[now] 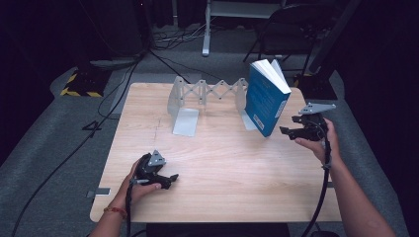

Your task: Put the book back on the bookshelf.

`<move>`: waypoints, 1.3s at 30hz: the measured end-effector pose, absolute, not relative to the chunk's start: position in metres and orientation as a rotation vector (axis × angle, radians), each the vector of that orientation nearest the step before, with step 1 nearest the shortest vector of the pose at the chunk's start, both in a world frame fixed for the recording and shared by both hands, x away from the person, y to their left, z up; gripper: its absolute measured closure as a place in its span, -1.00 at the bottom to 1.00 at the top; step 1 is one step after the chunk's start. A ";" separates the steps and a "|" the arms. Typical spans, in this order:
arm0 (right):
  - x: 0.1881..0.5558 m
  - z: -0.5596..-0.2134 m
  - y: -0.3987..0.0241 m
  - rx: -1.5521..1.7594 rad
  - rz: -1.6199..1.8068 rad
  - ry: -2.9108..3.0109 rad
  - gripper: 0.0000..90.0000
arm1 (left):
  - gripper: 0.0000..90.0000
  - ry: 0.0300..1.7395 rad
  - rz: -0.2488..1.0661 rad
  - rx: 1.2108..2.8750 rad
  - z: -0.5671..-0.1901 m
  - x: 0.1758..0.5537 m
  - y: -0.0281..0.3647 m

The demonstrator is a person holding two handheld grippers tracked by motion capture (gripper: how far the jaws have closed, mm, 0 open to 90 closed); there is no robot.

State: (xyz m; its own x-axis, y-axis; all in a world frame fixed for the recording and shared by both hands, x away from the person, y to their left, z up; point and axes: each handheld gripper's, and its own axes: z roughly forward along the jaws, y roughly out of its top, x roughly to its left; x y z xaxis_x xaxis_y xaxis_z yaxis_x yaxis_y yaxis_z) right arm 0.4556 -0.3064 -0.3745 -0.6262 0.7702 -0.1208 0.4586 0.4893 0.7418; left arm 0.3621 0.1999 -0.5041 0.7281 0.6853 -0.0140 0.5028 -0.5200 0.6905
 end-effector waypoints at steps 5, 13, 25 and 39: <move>0.446 -0.385 -0.307 0.999 0.948 2.308 -0.30 | -0.66 0.893 0.340 2.235 -0.504 0.362 0.200; 0.430 -0.406 -0.314 0.976 0.946 2.329 -0.32 | -0.66 0.895 0.341 2.233 -0.504 0.362 0.200; 0.400 -0.449 -0.328 0.916 0.932 2.383 -0.38 | -0.65 0.901 0.341 2.232 -0.504 0.361 0.200; 0.371 -0.485 -0.353 0.912 0.953 2.401 -0.42 | -0.66 0.906 0.345 2.231 -0.504 0.361 0.199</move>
